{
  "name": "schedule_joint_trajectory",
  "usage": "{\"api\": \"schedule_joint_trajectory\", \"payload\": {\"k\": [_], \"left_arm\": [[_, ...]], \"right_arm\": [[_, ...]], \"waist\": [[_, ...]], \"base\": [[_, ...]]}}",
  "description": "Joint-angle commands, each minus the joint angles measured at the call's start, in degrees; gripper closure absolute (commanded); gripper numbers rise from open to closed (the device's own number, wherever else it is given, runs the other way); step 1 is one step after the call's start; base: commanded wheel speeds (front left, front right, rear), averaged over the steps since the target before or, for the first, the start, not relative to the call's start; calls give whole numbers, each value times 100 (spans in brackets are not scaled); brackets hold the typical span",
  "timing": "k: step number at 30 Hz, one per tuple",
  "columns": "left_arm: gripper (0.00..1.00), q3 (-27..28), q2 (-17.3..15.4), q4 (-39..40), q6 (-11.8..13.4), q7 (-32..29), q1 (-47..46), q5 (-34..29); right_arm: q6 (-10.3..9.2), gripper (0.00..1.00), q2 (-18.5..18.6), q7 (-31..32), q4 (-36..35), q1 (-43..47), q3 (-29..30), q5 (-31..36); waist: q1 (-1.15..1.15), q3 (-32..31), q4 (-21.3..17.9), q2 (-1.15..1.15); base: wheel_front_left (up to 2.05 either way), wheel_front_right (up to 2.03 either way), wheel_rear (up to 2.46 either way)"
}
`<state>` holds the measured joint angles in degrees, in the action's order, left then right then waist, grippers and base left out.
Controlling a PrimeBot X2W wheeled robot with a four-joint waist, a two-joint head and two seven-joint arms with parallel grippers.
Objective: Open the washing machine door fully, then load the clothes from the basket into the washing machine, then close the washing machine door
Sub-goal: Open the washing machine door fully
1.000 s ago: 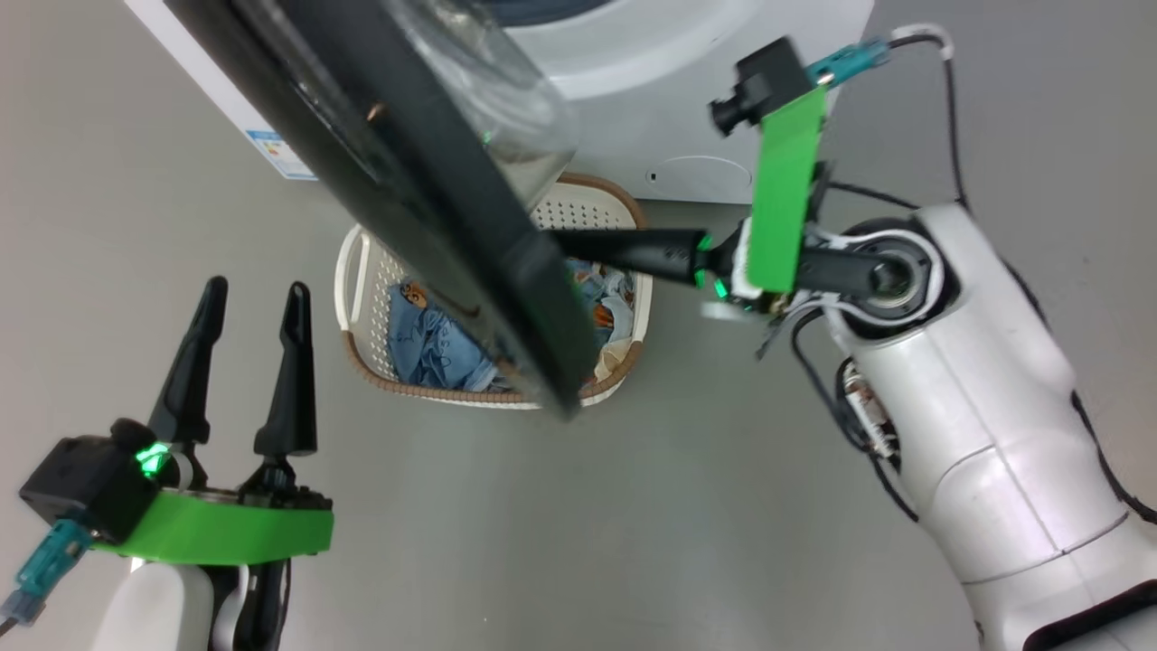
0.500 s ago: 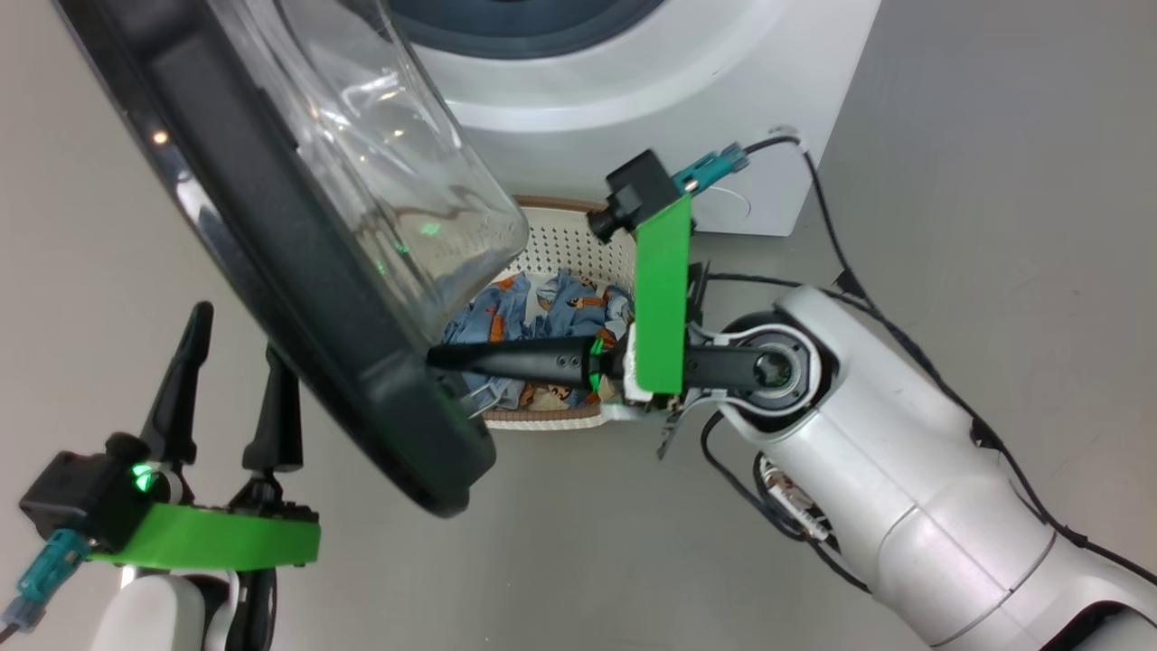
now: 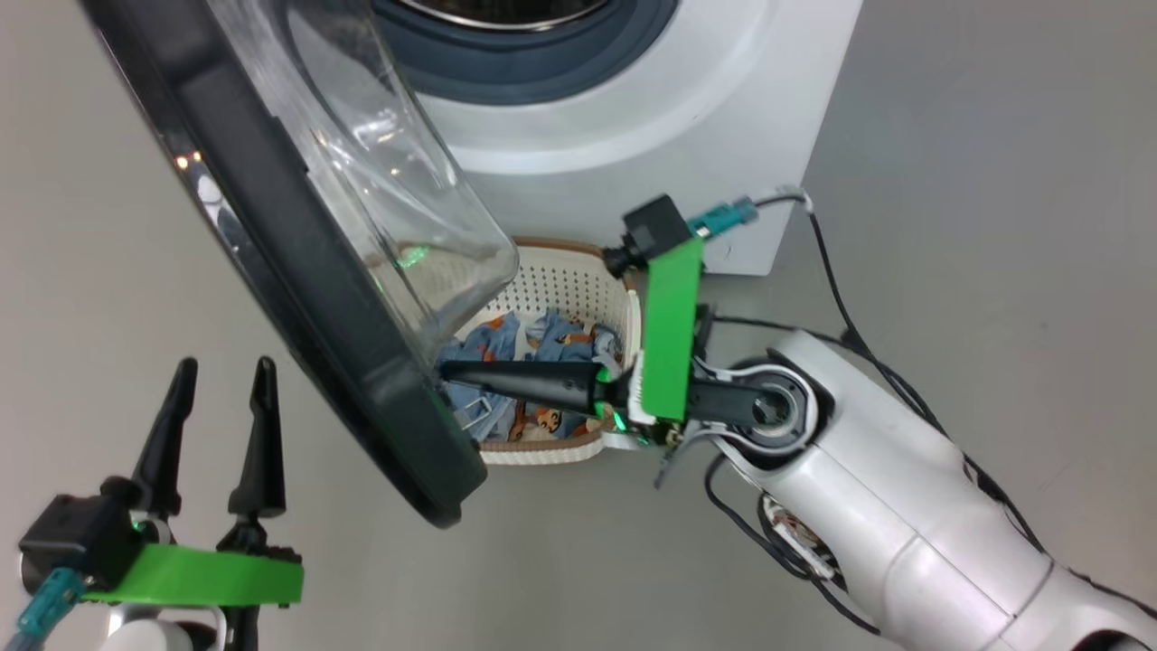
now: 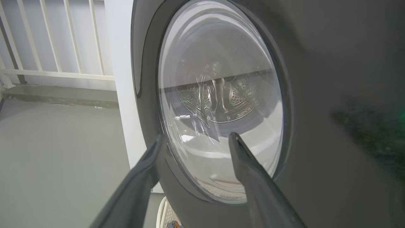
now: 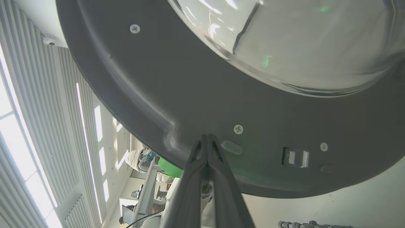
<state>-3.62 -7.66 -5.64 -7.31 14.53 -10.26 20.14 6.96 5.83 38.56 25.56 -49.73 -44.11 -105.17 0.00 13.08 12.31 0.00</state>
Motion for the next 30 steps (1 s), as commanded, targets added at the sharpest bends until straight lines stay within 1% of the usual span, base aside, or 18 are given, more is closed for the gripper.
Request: {"api": "schedule_joint_trajectory", "payload": {"k": [1, 7, 14, 23, 29, 30], "left_arm": [[0, 232, -179, 104, -18, 47, -6, -62], [0, 375, -203, 64, -18, 47, 294, -173], [0, 495, -165, 88, -18, 47, 632, -278], [0, 540, -105, 169, -18, 47, 928, -326], [0, 604, -54, 214, -18, 47, 1054, -329], [0, 612, -46, 219, -18, 47, 1071, -329]], "right_arm": [[53, 100, -86, -74, -169, 185, 53, -78], [53, 100, 120, -356, -405, 757, 231, -248], [53, 100, 269, -620, -721, 1441, 353, -416], [53, 100, 475, -1095, -1133, 2168, 531, -453], [53, 100, 460, -1512, -1388, 2540, 744, -434], [53, 92, 455, -1602, -1431, 2592, 793, -406]], "waist": [[0, -168, -108, 0], [0, -581, -296, 0], [0, -956, -493, 0], [0, -1184, -656, 0], [0, -1278, -741, 0], [0, -1289, -752, 0]], "base": [[0, 0, 0], [0, 0, 0], [0, 0, 0], [0, 0, 0], [0, 0, 0], [0, 0, 0]]}}
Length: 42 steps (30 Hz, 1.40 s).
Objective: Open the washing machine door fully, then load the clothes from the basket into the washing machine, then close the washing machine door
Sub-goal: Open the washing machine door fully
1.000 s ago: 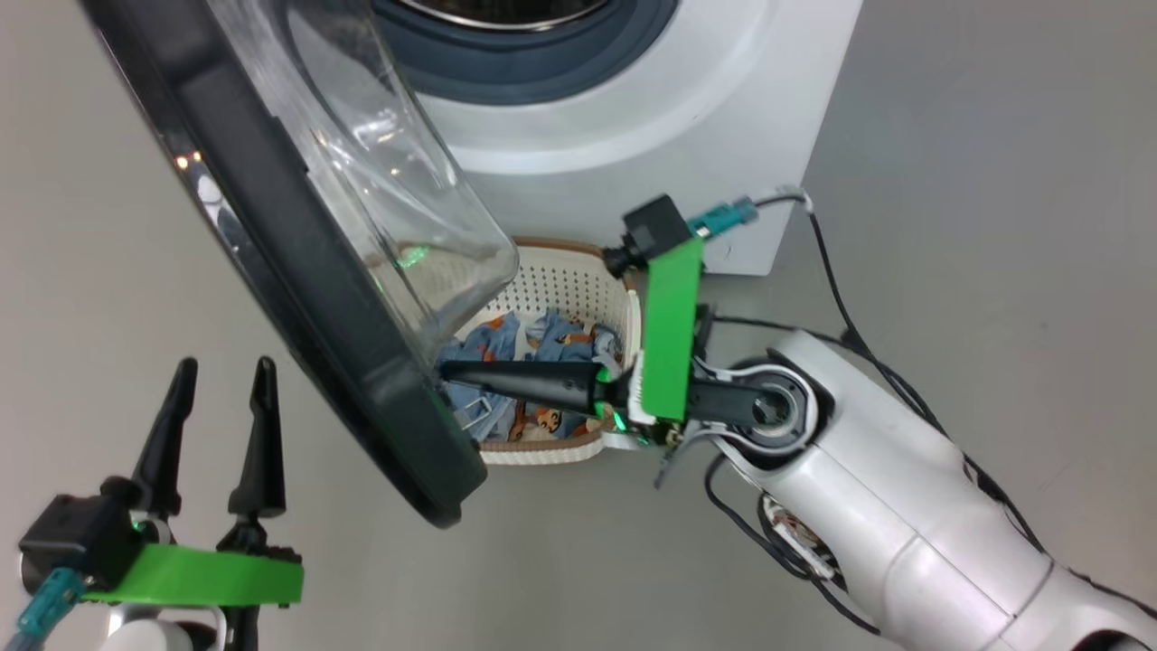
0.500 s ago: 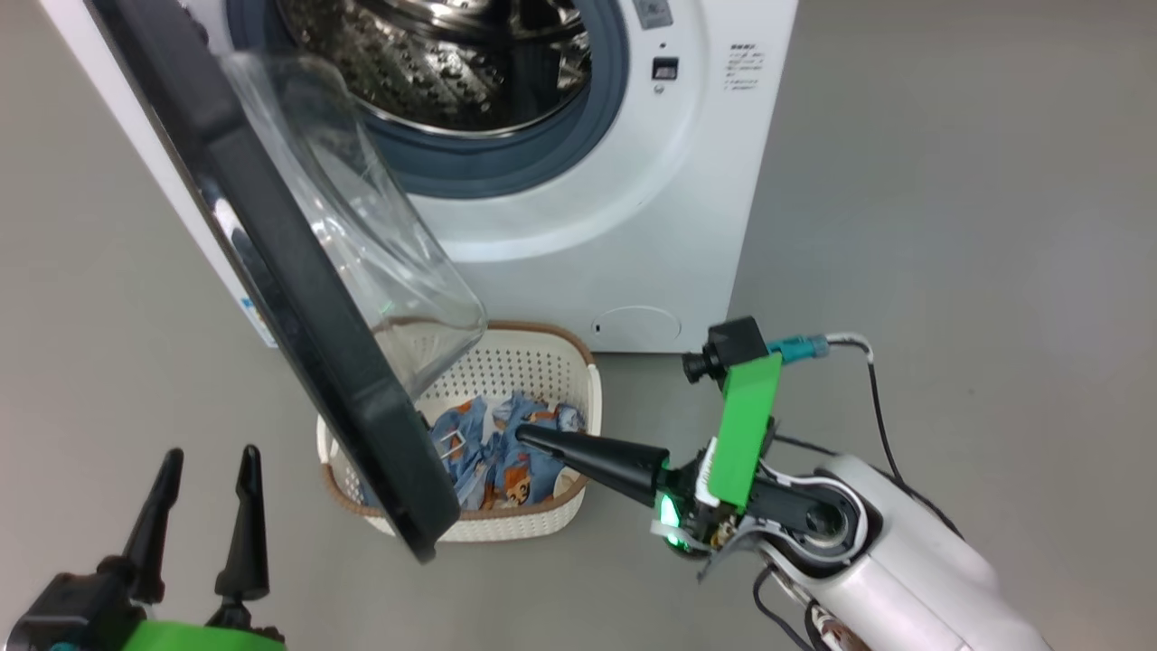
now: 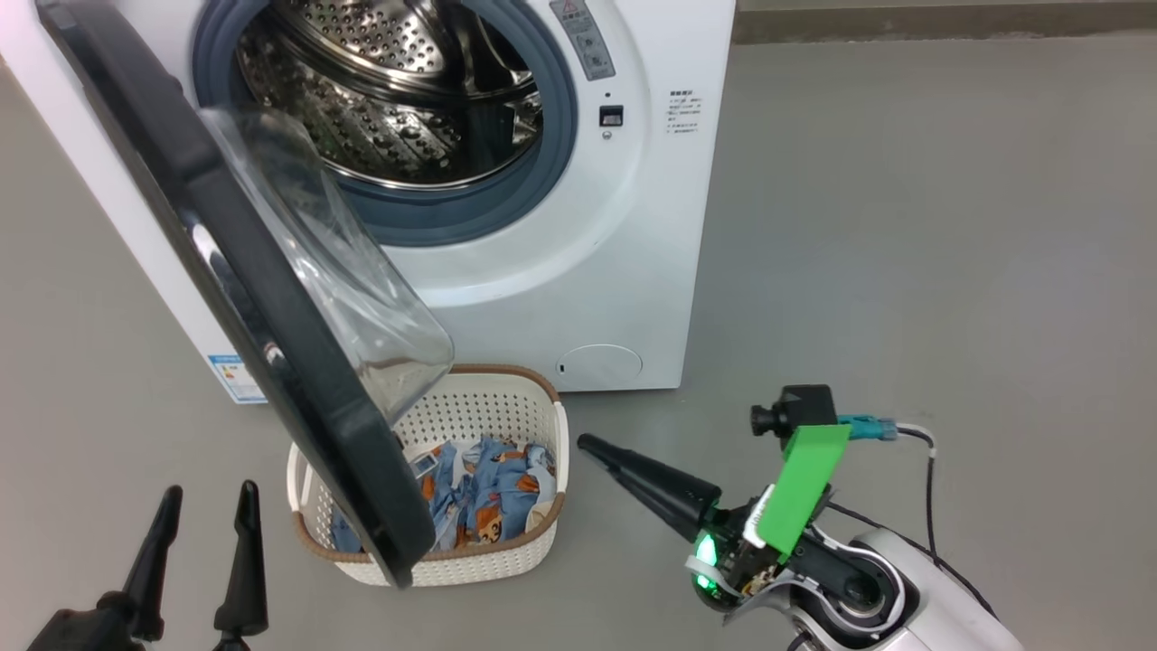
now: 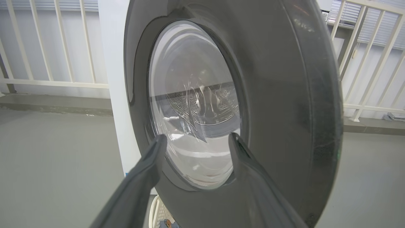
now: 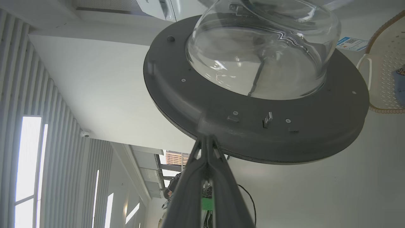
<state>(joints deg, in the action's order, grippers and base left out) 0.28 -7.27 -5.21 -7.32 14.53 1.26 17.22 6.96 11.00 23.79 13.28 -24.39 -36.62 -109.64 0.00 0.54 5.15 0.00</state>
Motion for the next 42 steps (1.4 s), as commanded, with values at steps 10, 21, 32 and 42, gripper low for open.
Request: {"api": "schedule_joint_trajectory", "payload": {"k": [10, 21, 32, 42], "left_arm": [[0, 333, -40, 222, -17, 47, 16, -24], [0, 443, 25, 246, -17, 47, 36, 3], [0, 477, 47, 268, -17, 47, 55, -25], [0, 501, 96, 236, -17, 47, 68, -96]], "right_arm": [[53, 0, -26, -2203, -154, 353, 501, 1540], [53, 0, 34, -3806, 513, 231, 827, 3670], [53, 0, -367, -3877, 24, 866, 2299, 7675], [53, 0, -749, -3878, -651, 2051, 3330, 9910]], "waist": [[0, -48, -96, 0], [0, -41, -236, 0], [0, -40, -281, 0], [0, 29, -248, 0]], "base": [[0, 0, 0], [0, 0, 0], [0, 0, 0], [0, 0, 0]]}}
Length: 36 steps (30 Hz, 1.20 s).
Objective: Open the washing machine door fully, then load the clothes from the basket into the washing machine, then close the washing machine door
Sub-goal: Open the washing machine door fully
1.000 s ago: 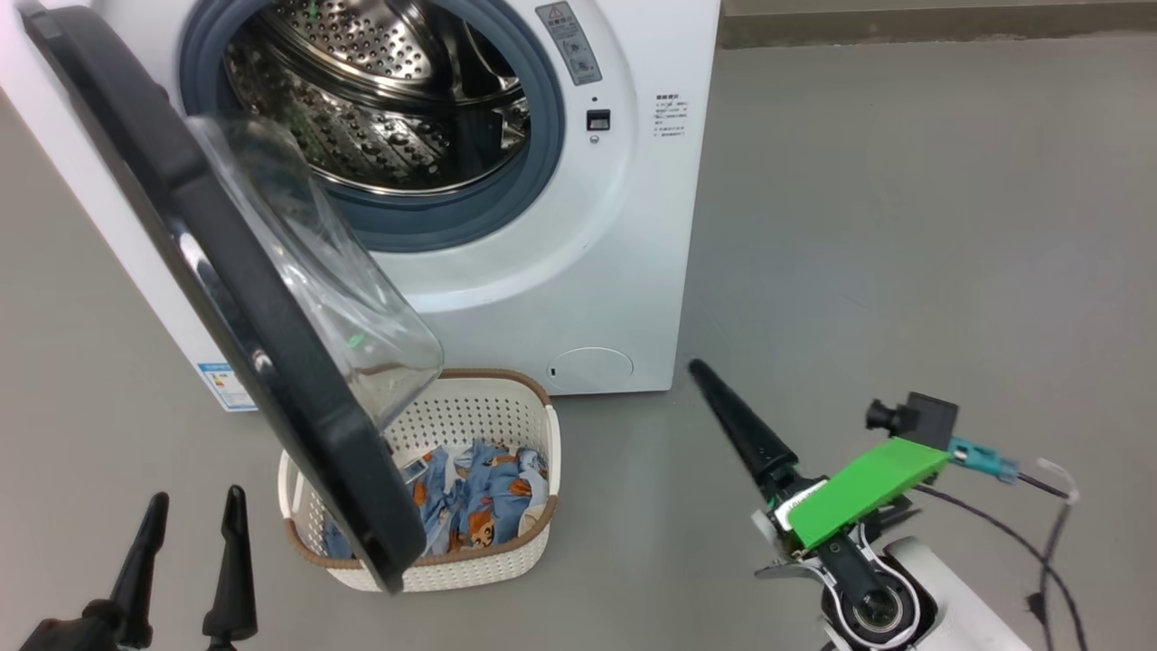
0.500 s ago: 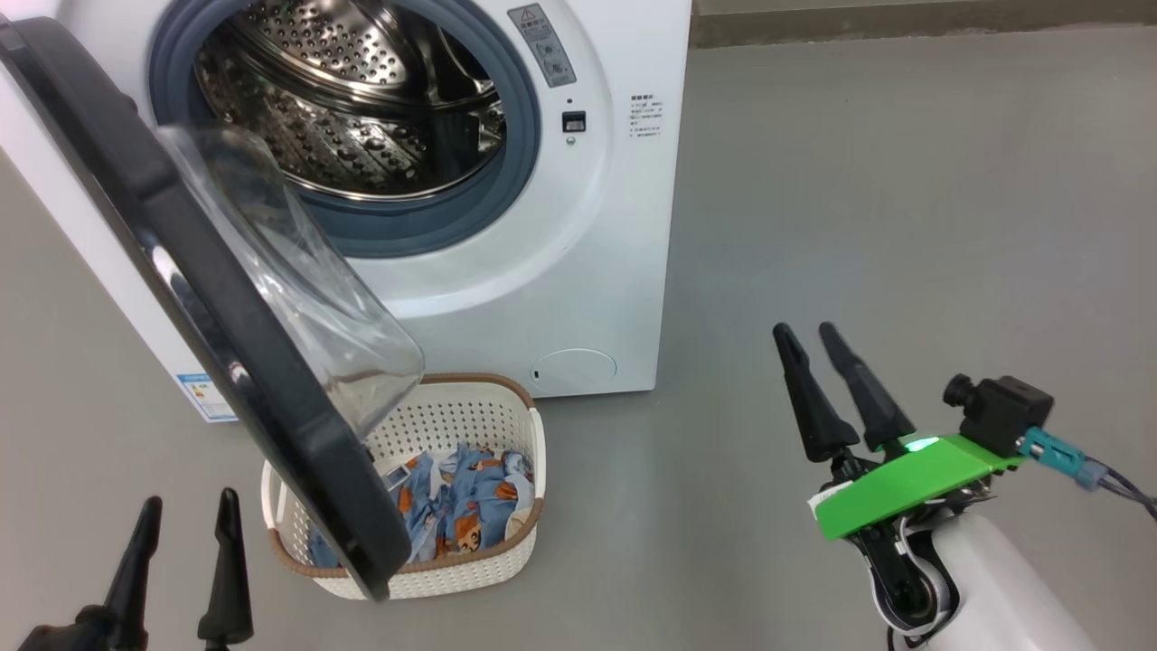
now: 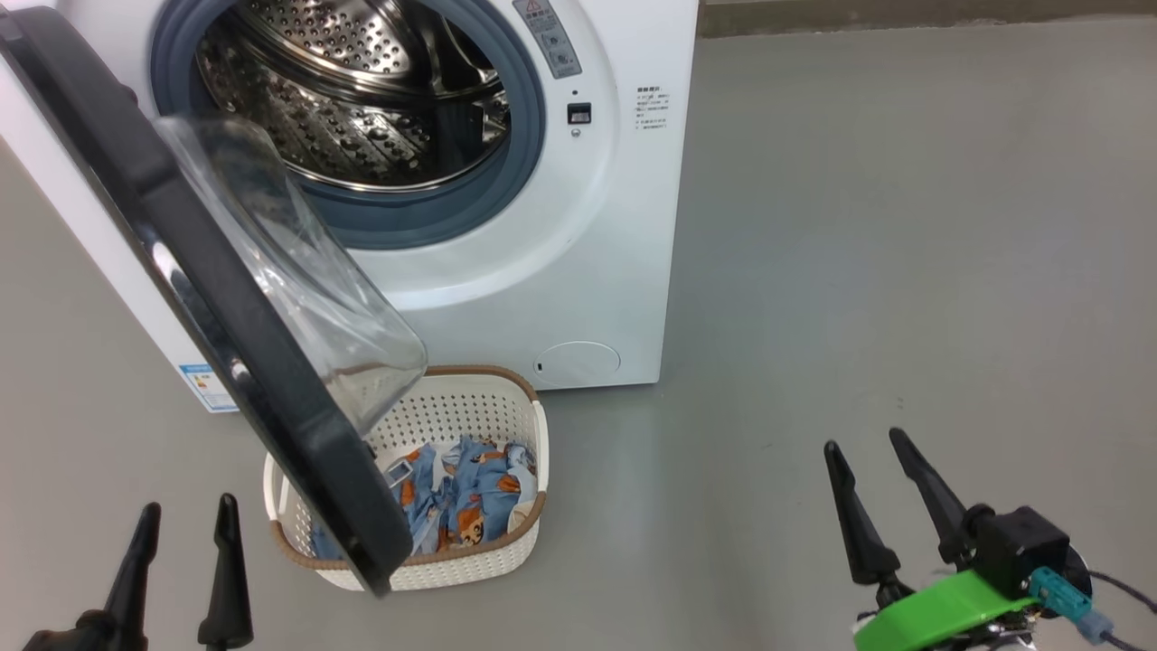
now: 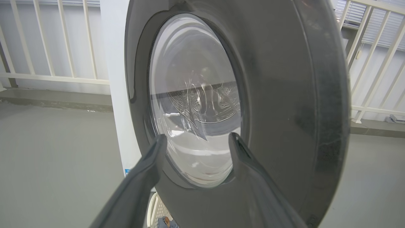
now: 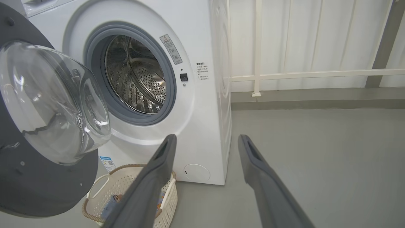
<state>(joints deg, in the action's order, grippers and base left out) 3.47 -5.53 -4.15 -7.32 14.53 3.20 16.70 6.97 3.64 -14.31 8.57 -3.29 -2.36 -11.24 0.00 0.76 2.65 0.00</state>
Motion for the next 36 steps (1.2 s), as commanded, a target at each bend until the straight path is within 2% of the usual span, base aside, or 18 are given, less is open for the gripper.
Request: {"api": "schedule_joint_trajectory", "payload": {"k": [1, 7, 25, 26, 27, 32, 36], "left_arm": [[0, 160, -79, 123, -17, 47, -127, -49], [0, 0, -122, 51, -17, 47, -147, -56], [0, -157, -232, -40, -17, 47, -110, -10], [64, -172, -238, -34, -17, 47, -105, 2], [100, -193, -248, -27, -17, 47, -102, 10], [100, -87, -256, 203, -17, 47, -164, -41], [100, 197, -193, 992, -17, 47, -340, -140]], "right_arm": [[52, 0, -28, -68, -206, -6, -45, 166], [52, 0, -70, -68, -244, 137, 141, 622], [52, 0, -76, -69, -49, 169, 330, 711], [52, 0, -76, -69, -33, 166, 326, 708], [52, 0, -76, -69, -22, 167, 328, 707], [52, 0, -76, -69, 3, 178, 365, 696], [52, 0, -76, -69, 1, 185, 376, 662]], "waist": [[0, 15, 4, 0], [0, 34, 37, 0], [0, 7, 71, 0], [0, 2, 67, 0], [0, -6, 65, 0], [0, -19, 67, 0], [0, -9, 84, 0]], "base": [[0, 0, 0], [0, 0, 0], [0, 0, 0], [0, 0, 0], [0, 0, 0], [0, 0, 0], [0, 0, 0]]}}
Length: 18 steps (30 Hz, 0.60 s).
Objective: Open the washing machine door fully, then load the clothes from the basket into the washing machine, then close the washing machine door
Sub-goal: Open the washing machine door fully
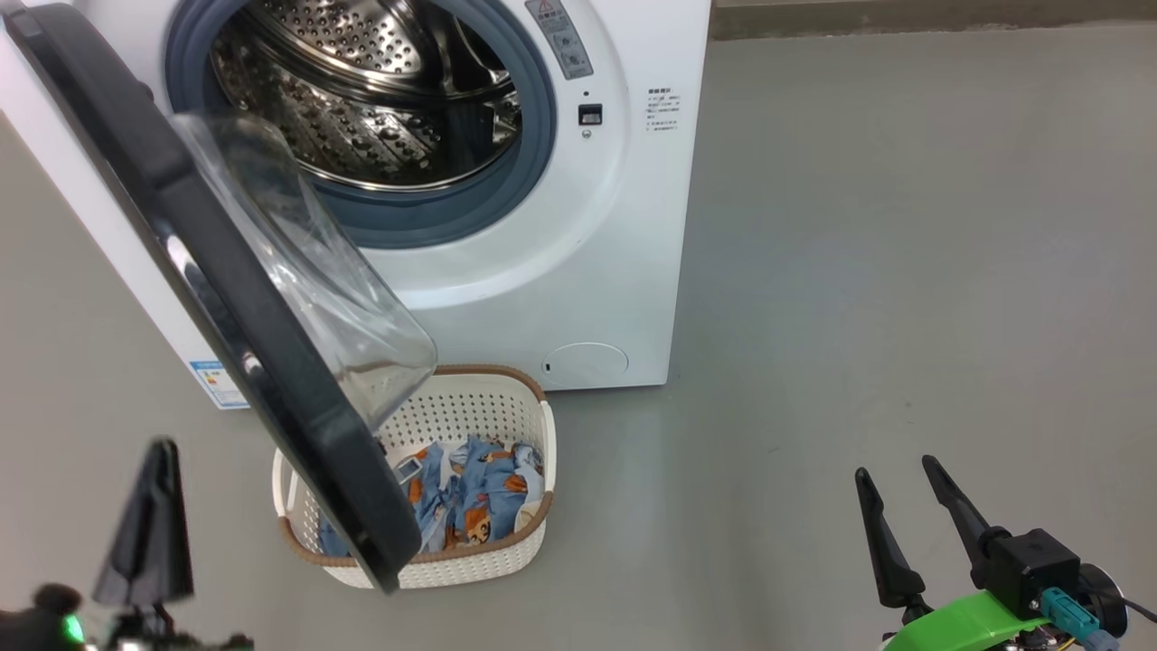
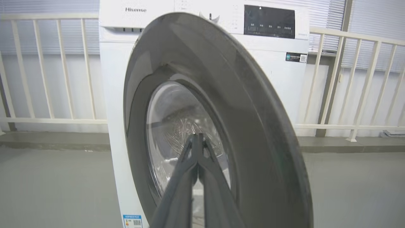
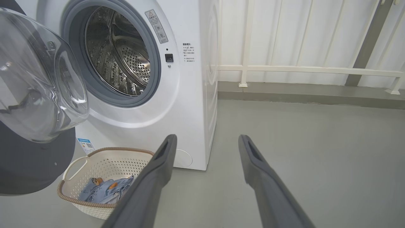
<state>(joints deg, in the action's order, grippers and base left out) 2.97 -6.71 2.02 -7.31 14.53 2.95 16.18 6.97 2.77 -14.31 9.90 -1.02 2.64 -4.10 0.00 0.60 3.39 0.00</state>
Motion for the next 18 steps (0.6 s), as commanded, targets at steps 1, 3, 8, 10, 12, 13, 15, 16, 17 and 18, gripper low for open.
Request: {"api": "schedule_joint_trajectory", "payload": {"k": [1, 3, 8, 10, 12, 13, 15, 16, 17, 18], "left_arm": [[100, 255, -69, 637, -18, 47, -358, -131], [100, 206, -65, 1160, -18, 47, -467, -190], [100, -305, -209, 1951, -18, 47, -652, -185], [100, -543, -291, 2159, -18, 47, -713, -192], [100, -830, -326, 2343, -18, 47, -754, -156], [100, -1029, -361, 2394, -18, 47, -758, -139], [100, -1479, -420, 2360, -18, 47, -728, -72], [100, -1711, -446, 2302, -18, 47, -718, -33], [100, -1913, -472, 2212, -18, 47, -704, -12], [100, -2077, -469, 2112, -18, 47, -692, 29]], "right_arm": [[52, 0, 11, -69, -134, -41, -122, -61], [52, 0, 11, -69, -141, -35, -120, -73], [52, 0, 11, -69, -121, -42, -176, -110], [52, 0, 11, -69, -113, -81, -209, -125], [52, 0, 11, -69, -118, -107, -232, -133], [52, 0, 11, -69, -115, -117, -233, -135], [52, 0, 11, -69, -114, -136, -235, -137], [52, 0, 11, -69, -116, -140, -239, -145], [52, 0, 11, -69, -116, -143, -251, -164], [52, 0, 11, -69, -113, -149, -263, -173]], "waist": [[0, 9, 18, 0], [0, 11, 34, 0], [0, 27, 38, 0], [0, 43, 29, 0], [0, 49, 23, 0], [0, 52, 23, 0], [0, 61, 22, 0], [0, 65, 24, 0], [0, 72, 21, 0], [0, 78, 17, 0]], "base": [[0, 0, 0], [0, 0, 0], [0, 0, 0], [0, 0, 0], [0, 0, 0], [0, 0, 0], [0, 0, 0], [0, 0, 0], [0, 0, 0], [0, 0, 0]]}}
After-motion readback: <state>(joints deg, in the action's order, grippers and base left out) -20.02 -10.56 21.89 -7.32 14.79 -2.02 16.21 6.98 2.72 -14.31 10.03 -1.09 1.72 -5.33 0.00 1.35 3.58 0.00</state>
